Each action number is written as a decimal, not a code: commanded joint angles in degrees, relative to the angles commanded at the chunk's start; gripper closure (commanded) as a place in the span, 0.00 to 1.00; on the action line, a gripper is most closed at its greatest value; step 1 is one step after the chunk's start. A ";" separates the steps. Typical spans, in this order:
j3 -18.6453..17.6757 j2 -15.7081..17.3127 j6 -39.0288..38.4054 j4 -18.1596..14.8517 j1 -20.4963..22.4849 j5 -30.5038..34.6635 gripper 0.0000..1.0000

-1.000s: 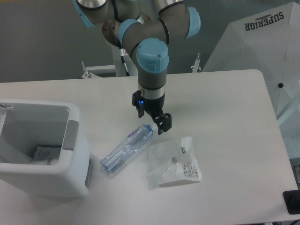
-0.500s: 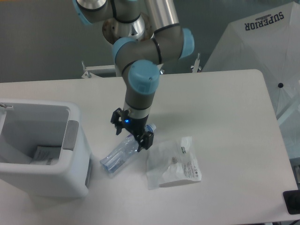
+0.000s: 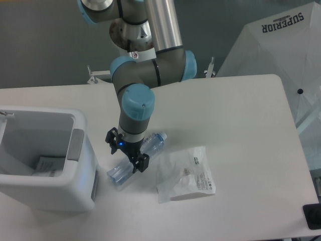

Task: Place the trash in the trash can
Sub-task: 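Lower the gripper onto the bottle and close it around the bottle, then lift the bottle and carry it over the white trash bin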

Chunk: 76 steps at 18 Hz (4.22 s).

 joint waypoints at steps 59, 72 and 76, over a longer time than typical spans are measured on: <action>17.73 3.78 -15.97 3.69 12.21 -16.68 0.40; 30.93 5.98 -30.58 6.51 7.56 -22.15 0.40; 33.22 5.89 -34.19 6.60 3.53 -21.97 0.40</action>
